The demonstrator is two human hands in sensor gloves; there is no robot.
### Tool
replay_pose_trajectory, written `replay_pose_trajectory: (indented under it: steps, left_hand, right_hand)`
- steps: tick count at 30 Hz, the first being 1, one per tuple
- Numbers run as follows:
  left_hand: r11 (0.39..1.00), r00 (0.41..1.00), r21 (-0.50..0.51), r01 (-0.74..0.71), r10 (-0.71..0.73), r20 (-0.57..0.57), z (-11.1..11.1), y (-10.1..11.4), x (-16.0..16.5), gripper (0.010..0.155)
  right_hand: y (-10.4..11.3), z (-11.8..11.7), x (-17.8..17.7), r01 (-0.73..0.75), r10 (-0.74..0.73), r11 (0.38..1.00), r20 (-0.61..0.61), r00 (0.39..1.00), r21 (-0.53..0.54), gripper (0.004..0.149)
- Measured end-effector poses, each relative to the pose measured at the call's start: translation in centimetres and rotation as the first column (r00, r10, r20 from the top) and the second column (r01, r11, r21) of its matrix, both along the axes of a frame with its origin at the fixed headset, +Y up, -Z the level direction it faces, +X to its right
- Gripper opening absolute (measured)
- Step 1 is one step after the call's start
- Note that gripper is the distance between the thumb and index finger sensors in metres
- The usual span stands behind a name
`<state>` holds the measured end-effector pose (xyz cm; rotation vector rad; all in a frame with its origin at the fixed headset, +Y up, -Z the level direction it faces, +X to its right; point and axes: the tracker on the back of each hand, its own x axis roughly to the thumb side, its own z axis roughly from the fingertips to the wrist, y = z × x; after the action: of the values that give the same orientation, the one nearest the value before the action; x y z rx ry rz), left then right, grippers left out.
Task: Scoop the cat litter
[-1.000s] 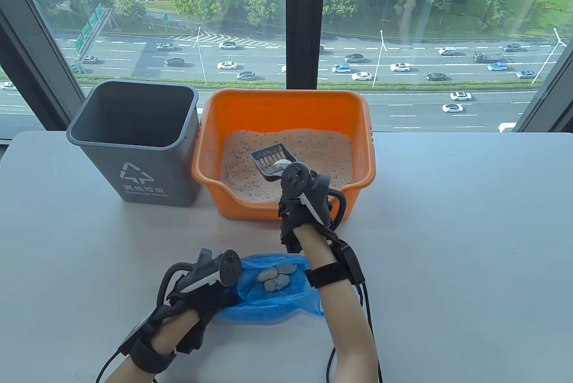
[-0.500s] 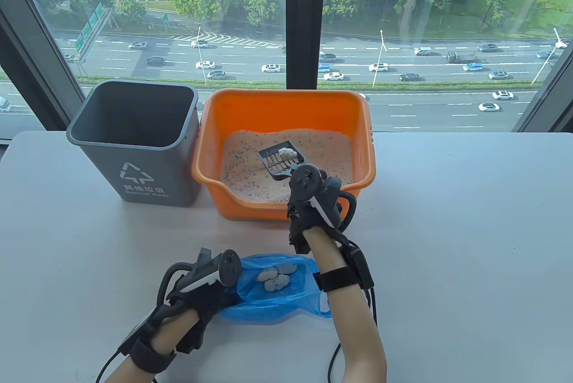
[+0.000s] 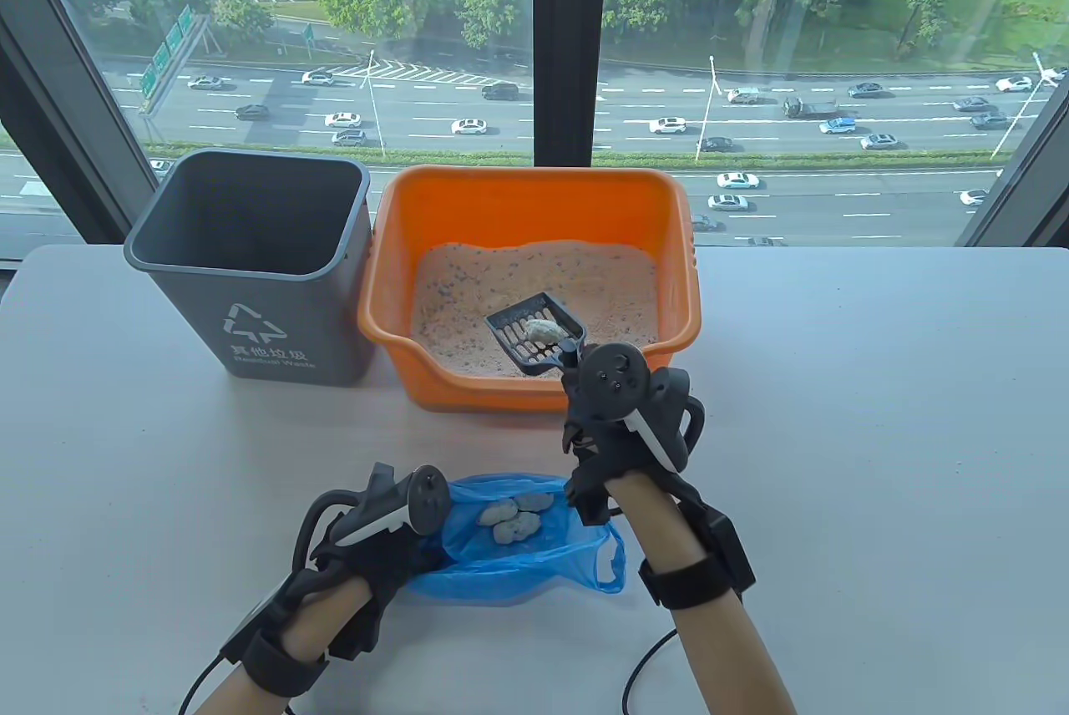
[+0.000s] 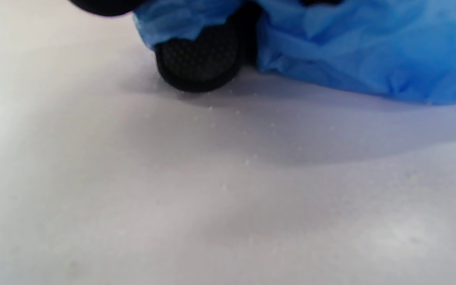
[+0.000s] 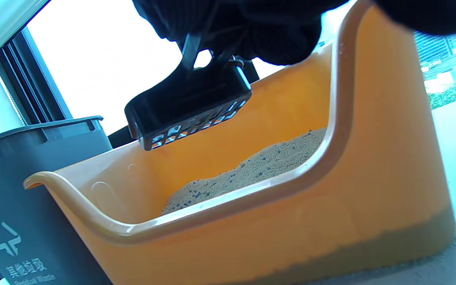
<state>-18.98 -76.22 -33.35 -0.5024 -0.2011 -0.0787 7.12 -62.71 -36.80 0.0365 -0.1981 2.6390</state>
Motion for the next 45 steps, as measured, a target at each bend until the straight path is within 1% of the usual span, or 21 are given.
replay_pose_trajectory:
  steps: [1,4,8,11,13,15,17,19,21,23,25,30,33,36,39,42,45]
  left_hand:
    - [1.000,1.000,0.000,0.000,0.000,0.000,0.0,0.0,0.0,0.070]
    - [1.000,1.000,0.004,0.003,-0.003,-0.001,0.0,0.0,0.0,0.070]
    - [1.000,1.000,0.008,0.002,-0.002,-0.003,0.0,0.0,0.0,0.070]
    - [1.000,1.000,0.008,0.003,-0.003,-0.003,0.0,0.0,0.0,0.070]
    - [1.000,1.000,0.011,0.006,-0.006,-0.004,0.1,0.0,0.0,0.070]
    - [1.000,1.000,0.013,0.008,-0.008,-0.004,0.1,0.0,0.0,0.070]
    - [1.000,1.000,0.014,0.010,-0.010,-0.003,0.1,0.0,0.0,0.070]
    - [1.000,1.000,0.015,0.010,-0.010,-0.003,0.1,0.0,0.0,0.070]
    - [1.000,1.000,0.016,0.009,-0.009,-0.002,0.1,0.0,0.0,0.070]
    - [1.000,1.000,0.016,0.009,-0.009,-0.002,0.1,0.0,0.0,0.070]
    - [1.000,1.000,0.016,0.009,-0.009,-0.002,0.1,0.0,0.0,0.070]
    - [1.000,1.000,0.016,0.009,-0.009,-0.002,0.1,0.0,0.0,0.070]
    - [1.000,1.000,0.016,0.010,-0.010,-0.002,0.1,0.0,0.0,0.070]
    - [1.000,1.000,0.016,0.010,-0.010,-0.002,0.2,0.0,0.0,0.070]
    - [1.000,1.000,0.017,0.012,-0.012,-0.002,0.2,0.0,0.0,0.070]
    - [1.000,1.000,0.018,0.013,-0.013,-0.002,0.2,0.0,0.0,0.070]
    - [1.000,1.000,0.018,0.013,-0.012,-0.002,0.2,0.0,0.0,0.070]
  right_hand:
    - [0.1,0.7,0.3,-0.001,0.001,1.000,-0.009,1.000,-0.005,0.054]
    - [0.4,3.8,1.5,-0.014,0.012,0.999,-0.053,0.999,-0.034,0.054]
    - [0.3,7.3,2.8,-0.035,0.019,0.993,-0.147,0.989,-0.111,0.054]
    - [-0.3,9.1,3.1,-0.037,-0.006,0.981,-0.223,0.975,-0.191,0.054]
    - [-0.9,9.8,2.9,-0.056,-0.015,0.967,-0.275,0.961,-0.247,0.054]
    - [-1.4,10.0,2.5,-0.098,-0.004,0.949,-0.320,0.948,-0.301,0.054]
    - [-1.9,10.0,1.8,-0.164,0.039,0.924,-0.343,0.939,-0.346,0.054]
    - [-2.2,9.8,1.0,-0.262,0.124,0.889,-0.355,0.927,-0.375,0.054]
    - [-2.2,9.5,0.3,-0.359,0.217,0.855,-0.372,0.903,-0.374,0.054]
    - [-2.0,9.0,-0.6,-0.471,0.345,0.807,-0.364,0.865,-0.356,0.054]
    - [-1.8,8.7,-1.0,-0.504,0.385,0.792,-0.359,0.850,-0.344,0.054]
    - [-0.9,8.6,-1.5,-0.528,0.412,0.778,-0.359,0.837,-0.339,0.053]
    - [-0.4,8.8,-0.9,-0.504,0.386,0.793,-0.359,0.850,-0.342,0.053]
    - [0.6,8.9,0.2,-0.412,0.291,0.841,-0.348,0.891,-0.351,0.053]
    - [1.5,8.7,0.9,-0.329,0.212,0.878,-0.335,0.918,-0.347,0.053]
    - [2.4,7.9,1.1,-0.279,0.187,0.911,-0.299,0.936,-0.303,0.053]
    - [2.8,5.8,0.7,-0.211,0.154,0.944,-0.226,0.962,-0.254,0.054]
